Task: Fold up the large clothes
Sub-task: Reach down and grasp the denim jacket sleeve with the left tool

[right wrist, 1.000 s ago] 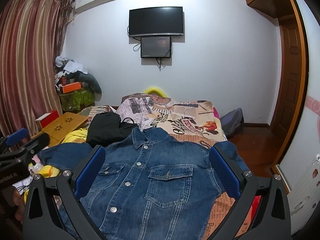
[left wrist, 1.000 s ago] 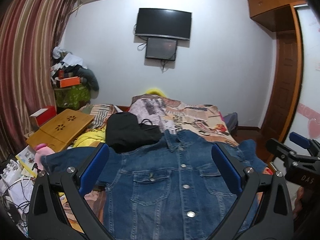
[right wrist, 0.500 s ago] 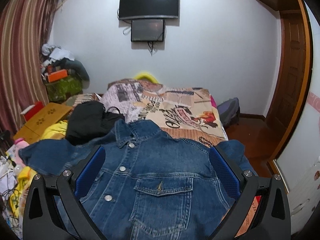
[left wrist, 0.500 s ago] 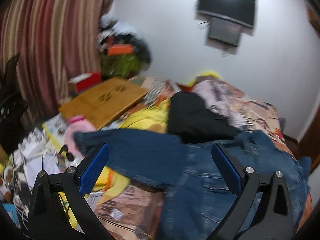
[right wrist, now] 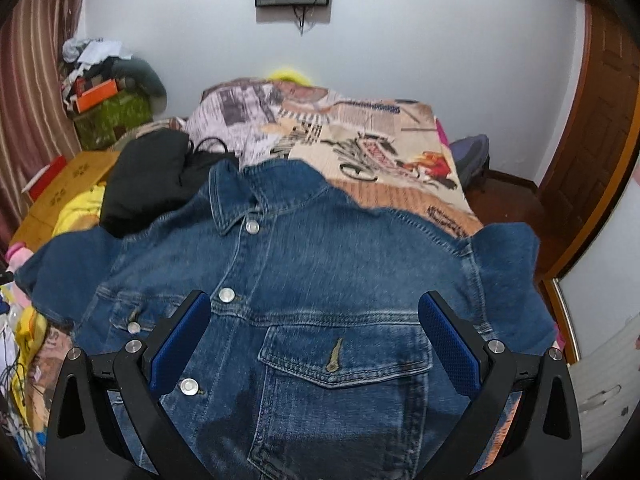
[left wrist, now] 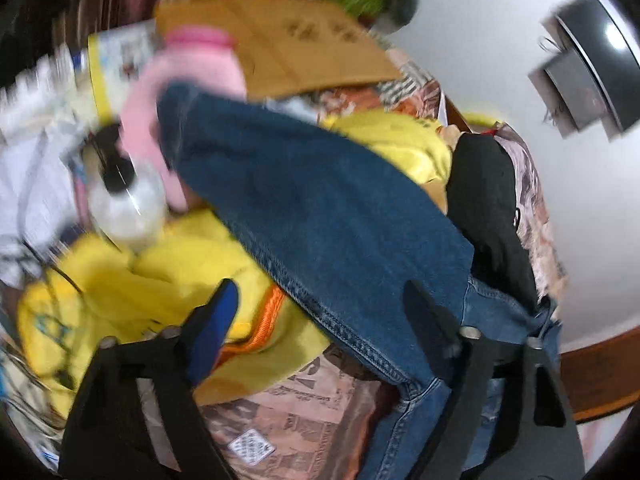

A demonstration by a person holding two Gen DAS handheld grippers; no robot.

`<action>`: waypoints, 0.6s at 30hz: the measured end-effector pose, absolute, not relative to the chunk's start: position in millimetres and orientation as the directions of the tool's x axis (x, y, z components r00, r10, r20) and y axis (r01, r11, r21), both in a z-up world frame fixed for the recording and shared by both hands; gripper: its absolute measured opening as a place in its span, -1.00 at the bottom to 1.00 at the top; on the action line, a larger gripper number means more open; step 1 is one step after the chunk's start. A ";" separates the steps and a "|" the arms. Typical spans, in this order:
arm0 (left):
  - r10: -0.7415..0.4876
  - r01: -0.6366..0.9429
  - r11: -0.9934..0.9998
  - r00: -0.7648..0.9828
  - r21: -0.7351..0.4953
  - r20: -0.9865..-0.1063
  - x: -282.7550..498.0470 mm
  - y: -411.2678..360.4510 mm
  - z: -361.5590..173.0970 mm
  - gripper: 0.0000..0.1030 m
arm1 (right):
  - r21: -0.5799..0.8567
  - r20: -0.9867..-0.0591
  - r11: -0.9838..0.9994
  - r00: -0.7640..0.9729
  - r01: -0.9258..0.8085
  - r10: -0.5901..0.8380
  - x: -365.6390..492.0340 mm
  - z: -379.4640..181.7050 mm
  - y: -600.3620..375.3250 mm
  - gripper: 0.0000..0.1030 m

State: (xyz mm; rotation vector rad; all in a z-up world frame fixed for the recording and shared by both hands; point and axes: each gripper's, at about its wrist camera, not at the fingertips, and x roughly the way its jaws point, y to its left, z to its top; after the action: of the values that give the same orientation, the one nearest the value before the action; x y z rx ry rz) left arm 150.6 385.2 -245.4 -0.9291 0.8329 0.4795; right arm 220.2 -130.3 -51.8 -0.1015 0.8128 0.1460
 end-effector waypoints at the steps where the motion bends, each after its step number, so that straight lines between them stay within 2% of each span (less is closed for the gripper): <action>1: 0.000 -0.687 0.511 0.601 -0.517 -0.799 151.6 388.3 -255.0 0.44 | -0.035 -0.734 0.985 0.673 -0.171 0.091 222.1 -53.3 -129.4 1.00; 8: -0.108 -0.691 0.390 0.622 -0.608 -0.776 165.8 407.9 -299.6 0.32 | -0.048 -0.758 0.984 0.647 -0.174 0.077 231.5 -59.5 -128.8 1.00; 10: -0.089 -0.698 0.406 0.613 -0.591 -0.785 170.7 411.8 -306.8 0.15 | -0.046 -0.759 0.984 0.646 -0.174 0.079 231.8 -59.0 -128.9 1.00; 14: -0.027 -0.714 0.468 0.578 -0.522 -0.815 181.6 408.7 -312.0 0.00 | -0.058 -0.762 0.983 0.644 -0.173 0.068 231.8 -59.1 -128.2 1.00; 17: 0.086 -0.711 0.583 0.534 -0.393 -0.841 189.5 389.1 -289.1 -0.47 | -0.067 -0.762 0.982 0.645 -0.177 0.064 231.3 -56.7 -127.4 1.00; 18: 0.120 -0.705 0.618 0.522 -0.347 -0.845 192.9 381.9 -280.3 -0.78 | -0.070 -0.762 0.981 0.645 -0.179 0.063 230.7 -55.3 -127.4 1.00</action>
State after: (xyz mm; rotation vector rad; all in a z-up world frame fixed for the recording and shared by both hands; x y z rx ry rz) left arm 192.9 381.9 -280.3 -0.7559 0.8912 0.5551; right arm 230.7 -127.4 -55.3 -0.1433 0.8595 0.1382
